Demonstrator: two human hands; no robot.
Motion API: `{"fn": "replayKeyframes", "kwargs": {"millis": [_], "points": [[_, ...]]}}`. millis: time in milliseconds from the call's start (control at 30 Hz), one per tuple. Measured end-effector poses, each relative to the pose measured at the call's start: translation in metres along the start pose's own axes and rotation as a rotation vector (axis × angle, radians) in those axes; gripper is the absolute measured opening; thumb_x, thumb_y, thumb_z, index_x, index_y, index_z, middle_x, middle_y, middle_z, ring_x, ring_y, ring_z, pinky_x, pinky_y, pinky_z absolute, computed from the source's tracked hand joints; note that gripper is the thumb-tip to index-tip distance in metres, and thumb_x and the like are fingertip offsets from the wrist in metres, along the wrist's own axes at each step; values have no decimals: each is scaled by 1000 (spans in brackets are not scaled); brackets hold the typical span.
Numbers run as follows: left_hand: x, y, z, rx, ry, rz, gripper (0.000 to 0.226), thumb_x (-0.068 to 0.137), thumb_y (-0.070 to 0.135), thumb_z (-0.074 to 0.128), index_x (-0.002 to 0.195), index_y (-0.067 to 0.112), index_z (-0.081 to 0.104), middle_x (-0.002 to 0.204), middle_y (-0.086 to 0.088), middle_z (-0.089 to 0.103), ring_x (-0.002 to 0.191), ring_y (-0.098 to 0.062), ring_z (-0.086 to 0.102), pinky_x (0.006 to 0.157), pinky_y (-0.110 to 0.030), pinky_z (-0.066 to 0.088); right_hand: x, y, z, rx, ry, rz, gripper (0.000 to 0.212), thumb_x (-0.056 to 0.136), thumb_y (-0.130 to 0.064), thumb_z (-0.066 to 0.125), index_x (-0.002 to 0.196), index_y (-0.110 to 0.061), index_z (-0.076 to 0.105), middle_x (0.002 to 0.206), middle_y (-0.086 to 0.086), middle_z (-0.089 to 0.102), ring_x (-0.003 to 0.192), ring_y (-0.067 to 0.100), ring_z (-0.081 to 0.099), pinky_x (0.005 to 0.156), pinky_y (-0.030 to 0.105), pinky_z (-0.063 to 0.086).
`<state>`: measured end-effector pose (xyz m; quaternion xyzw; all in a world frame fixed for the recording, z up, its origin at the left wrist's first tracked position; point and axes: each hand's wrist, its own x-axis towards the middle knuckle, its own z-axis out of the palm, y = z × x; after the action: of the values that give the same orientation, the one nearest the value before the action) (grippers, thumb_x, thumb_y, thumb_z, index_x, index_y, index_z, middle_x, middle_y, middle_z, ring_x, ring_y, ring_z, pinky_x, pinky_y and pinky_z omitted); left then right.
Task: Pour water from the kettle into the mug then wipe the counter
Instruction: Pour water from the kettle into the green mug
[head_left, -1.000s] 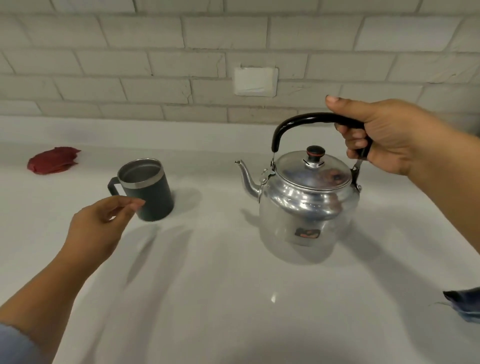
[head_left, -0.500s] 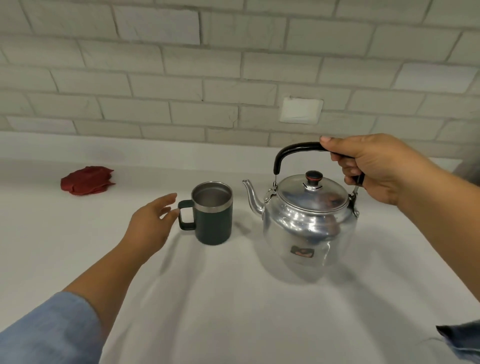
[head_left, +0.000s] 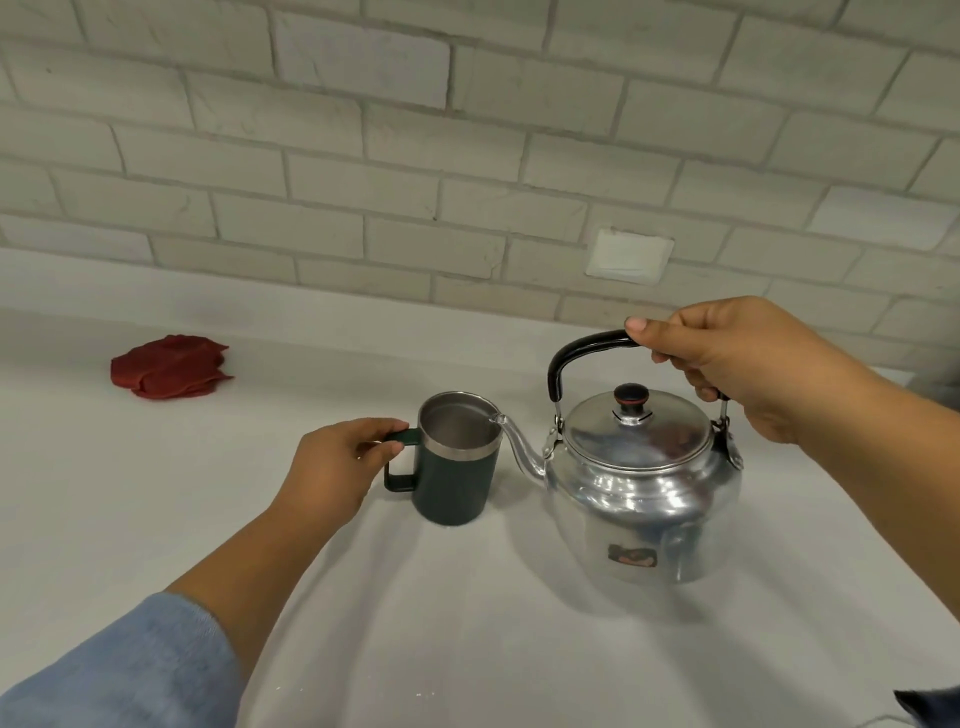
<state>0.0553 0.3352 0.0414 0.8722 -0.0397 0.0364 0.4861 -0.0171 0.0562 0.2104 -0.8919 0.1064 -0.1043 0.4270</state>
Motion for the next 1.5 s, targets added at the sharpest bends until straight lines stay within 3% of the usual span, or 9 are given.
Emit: {"fn": "replayKeyframes", "kwargs": {"millis": [200,333,767,1333,1500], "points": [[1,2,-2,-22,-25,-17,24,87,18,64,109,24,70,100,8,69,85,-3,60,86,-18,41,5,-5,3,-65,-11,-55,49,51,-64,71,56,-16,66,52,-2,47,49,15,41,57,29,37],[0,6,-3,-16,-29,-45,25,87,18,63,111,24,69,106,3,70,95,-15,62,96,-29,45,6,-10,4,-120,-32,-95,50,47,-69,68,59,-21,68,59,12,42,35,7,37,58,28,37],[-3,14,-4,-1,-35,-84,28,87,19,62,115,21,67,113,-1,69,98,-17,60,99,-34,44,12,-17,2,-163,-23,-114,36,62,-56,75,61,-20,70,62,14,45,30,4,39,56,25,34],[-2,12,-4,-1,-28,-76,27,87,19,63,113,22,68,109,0,70,92,-13,59,90,-26,42,7,-26,-3,-201,-41,-121,38,56,-60,75,61,-23,70,60,11,44,37,12,34,51,25,36],[-2,12,-3,11,-26,-72,28,87,19,63,114,22,67,110,0,69,93,-13,59,93,-28,42,3,-30,-5,-213,-48,-102,45,45,-66,71,57,-23,69,43,-3,43,31,7,36,47,22,34]]}}
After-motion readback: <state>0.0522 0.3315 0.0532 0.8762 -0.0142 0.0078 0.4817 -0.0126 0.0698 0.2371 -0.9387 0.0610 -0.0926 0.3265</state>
